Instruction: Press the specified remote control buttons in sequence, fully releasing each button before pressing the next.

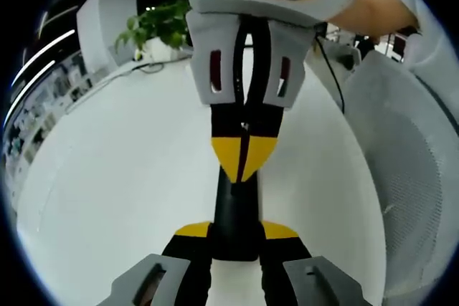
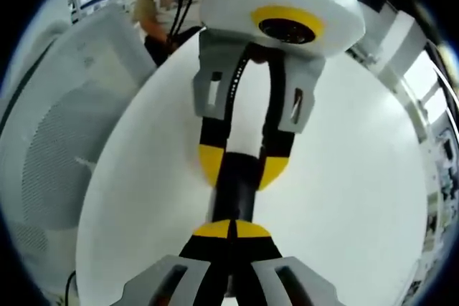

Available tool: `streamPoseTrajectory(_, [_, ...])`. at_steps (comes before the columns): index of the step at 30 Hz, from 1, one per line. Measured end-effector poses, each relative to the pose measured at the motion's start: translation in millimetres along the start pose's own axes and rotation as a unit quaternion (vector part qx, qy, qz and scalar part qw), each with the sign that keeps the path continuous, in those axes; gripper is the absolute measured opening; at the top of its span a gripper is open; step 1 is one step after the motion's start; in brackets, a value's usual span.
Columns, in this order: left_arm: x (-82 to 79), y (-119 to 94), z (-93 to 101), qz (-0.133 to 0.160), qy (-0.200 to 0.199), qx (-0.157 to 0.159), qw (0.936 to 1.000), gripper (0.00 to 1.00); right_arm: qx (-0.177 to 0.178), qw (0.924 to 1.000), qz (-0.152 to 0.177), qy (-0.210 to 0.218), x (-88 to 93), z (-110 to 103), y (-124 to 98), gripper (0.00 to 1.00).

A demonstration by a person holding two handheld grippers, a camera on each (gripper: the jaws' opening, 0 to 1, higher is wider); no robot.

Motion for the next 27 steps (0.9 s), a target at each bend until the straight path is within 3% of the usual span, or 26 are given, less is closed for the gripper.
streamPoseTrajectory(27, [-0.6, 1.3, -1.2, -0.001, 0.004, 0.004, 1.0, 0.24, -0.006, 0.9998, -0.014, 0.015, 0.6, 3.0, 2.6, 0.0])
Point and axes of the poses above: the point that each gripper's makers call its tool centre point, and the gripper's own axes: y roughly forward along the fingers, z roughly to its right, x roughly out of its underside, the point moved 3 cm from there along -y, roughly backward along the fingers, and after that the axes turned 13 degrees about -x, right-handed, at the moved point
